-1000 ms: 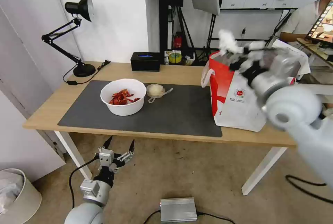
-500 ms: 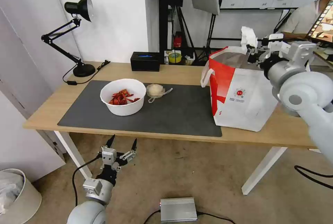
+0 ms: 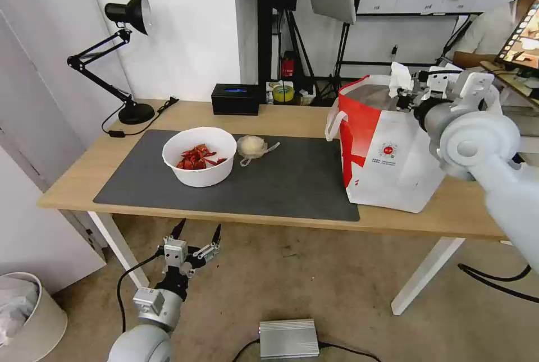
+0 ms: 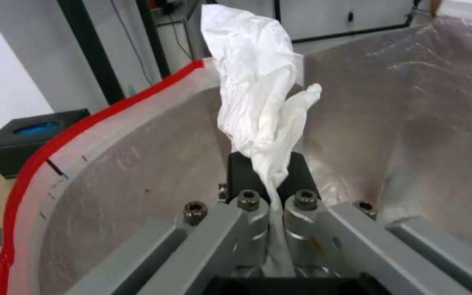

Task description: Pick up the trash from the table and place it into the takeout bag.

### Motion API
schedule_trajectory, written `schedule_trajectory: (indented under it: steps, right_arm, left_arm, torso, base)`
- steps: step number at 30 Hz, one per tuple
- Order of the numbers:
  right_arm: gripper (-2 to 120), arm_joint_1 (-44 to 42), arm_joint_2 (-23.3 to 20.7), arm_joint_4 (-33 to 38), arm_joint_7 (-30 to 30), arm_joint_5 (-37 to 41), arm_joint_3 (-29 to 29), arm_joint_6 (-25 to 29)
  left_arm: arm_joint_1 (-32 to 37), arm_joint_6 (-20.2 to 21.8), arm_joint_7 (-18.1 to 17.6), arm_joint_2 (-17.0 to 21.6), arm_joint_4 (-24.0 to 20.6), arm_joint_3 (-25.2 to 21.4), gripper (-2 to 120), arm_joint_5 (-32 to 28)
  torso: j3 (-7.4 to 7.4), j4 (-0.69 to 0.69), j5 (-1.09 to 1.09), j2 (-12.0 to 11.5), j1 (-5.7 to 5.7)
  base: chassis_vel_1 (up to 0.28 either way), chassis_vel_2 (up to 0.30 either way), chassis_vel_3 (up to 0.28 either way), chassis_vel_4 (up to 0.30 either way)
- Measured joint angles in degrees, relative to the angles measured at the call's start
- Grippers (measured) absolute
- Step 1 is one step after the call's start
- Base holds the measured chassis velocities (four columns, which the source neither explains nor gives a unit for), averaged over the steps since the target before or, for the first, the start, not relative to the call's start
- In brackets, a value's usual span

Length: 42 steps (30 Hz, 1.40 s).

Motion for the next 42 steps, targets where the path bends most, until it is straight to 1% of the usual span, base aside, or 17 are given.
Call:
schedule_trajectory:
  steps: [6,10,11,14,16,18,19,23,24,26,31,34,35,37,38,40,42]
  right_arm:
    - [4,0.5,-0.3,0.4,5.2,7.5,1.3,0.3]
    - [22,0.9,-0.4,0.7,7.5,11.5,1.9,1.0]
    - [22,0.9,-0.4,0.7,7.5,11.5,1.9,1.0]
    - [36,1.3,-0.7,1.0,7.6,11.4,1.9,0.9]
    - [40,1.4,-0.8,1.2,7.6,11.3,1.9,0.9]
    - [51,1.6,-1.1,1.3,7.5,11.1,1.8,0.7]
    - [51,1.6,-1.1,1.3,7.5,11.1,1.8,0.7]
    - [68,1.7,-1.5,1.4,7.3,10.9,1.6,0.6]
    - [68,1.7,-1.5,1.4,7.3,10.9,1.6,0.6]
    - [80,1.7,-1.7,1.5,6.8,10.8,1.6,0.6]
    - [92,1.6,-2.0,2.0,5.1,10.0,1.8,0.6]
    - [100,-0.7,-2.6,4.1,-5.5,5.1,2.7,4.2]
    - [100,-0.7,-2.6,4.1,-5.5,5.1,2.7,4.2]
    - [100,-3.2,-3.2,6.1,-12.6,0.4,3.5,5.9]
    - [100,-3.2,-3.2,6.1,-12.6,0.4,3.5,5.9]
    - [100,-6.7,-4.4,8.7,-18.9,-5.6,4.6,7.3]
    - [100,-8.6,-4.9,9.8,-21.7,-8.3,5.1,8.4]
  left_arm:
    - [-0.1,0.0,0.0,0.0,0.0,0.3,100,0.0]
    - [0.1,0.1,0.0,0.2,-0.3,0.4,100,-0.6]
    - [0.1,0.1,0.0,0.2,-0.3,0.4,100,-0.6]
    - [0.3,0.2,0.0,0.2,-0.6,0.4,100,-0.8]
    - [0.4,0.2,0.0,0.2,-0.7,0.4,100,-0.8]
    - [0.6,0.2,0.0,0.1,-0.9,0.3,100,-0.8]
    - [0.6,0.2,0.0,0.1,-0.9,0.3,100,-0.8]
    - [1.0,0.2,0.0,0.1,-1.2,-0.1,100,-0.6]
    - [1.0,0.2,0.0,0.1,-1.2,-0.1,100,-0.6]
    - [1.2,0.2,0.0,0.0,-1.4,-0.2,100,-0.4]
    - [1.4,0.2,0.0,-0.1,-1.5,-0.5,100,0.0]
    - [1.7,0.2,0.1,-0.4,-1.9,-0.7,100,0.2]
    - [1.7,0.2,0.1,-0.4,-1.9,-0.7,100,0.2]
    - [2.0,0.2,0.1,-0.5,-2.1,-0.9,100,0.2]
    - [2.0,0.2,0.1,-0.5,-2.1,-0.9,100,0.2]
    - [2.2,0.2,0.2,-0.5,-2.5,-1.3,100,0.2]
    - [2.2,0.2,0.3,-0.5,-2.6,-1.4,100,0.2]
  torso:
    - [0.0,-0.01,0.0,0.0,0.0]
    - [0.0,-0.01,0.0,0.0,0.0]
    - [0.0,-0.01,0.0,0.0,0.0]
    - [0.0,-0.01,0.0,0.0,0.0]
    - [0.0,-0.01,0.0,0.0,0.0]
    - [0.0,-0.01,0.0,0.0,0.0]
    - [0.0,-0.01,0.0,0.0,0.0]
    - [0.0,-0.01,0.0,0.0,0.0]
    - [0.0,-0.01,0.0,0.0,0.0]
    - [-0.01,-0.01,0.0,0.0,0.0]
    - [0.0,-0.01,0.0,0.0,0.0]
    - [0.0,-0.01,0.0,0.0,0.0]
    - [0.0,-0.01,0.0,0.0,0.0]
    - [0.0,0.01,-0.01,0.0,0.0]
    - [0.0,0.01,-0.01,0.0,0.0]
    - [-0.01,0.01,-0.01,0.0,0.0]
    - [-0.01,0.0,-0.01,0.0,0.0]
  base:
    - [0.0,0.0,0.0,0.0]
    - [0.0,0.0,0.0,0.0]
    - [0.0,0.0,0.0,0.0]
    - [0.0,0.0,0.0,0.0]
    - [0.0,0.0,0.0,0.0]
    - [0.0,0.0,0.0,0.0]
    - [0.0,0.0,0.0,0.0]
    - [0.0,0.0,0.0,0.0]
    - [0.0,0.0,0.0,0.0]
    - [0.0,0.0,0.0,0.0]
    - [0.0,0.0,0.0,0.0]
    - [0.0,0.0,0.0,0.0]
    - [0.0,0.0,0.0,0.0]
    - [0.0,0.0,0.0,0.0]
    - [0.0,0.0,0.0,0.0]
    - [0.0,0.0,0.0,0.0]
    - [0.0,0.0,0.0,0.0]
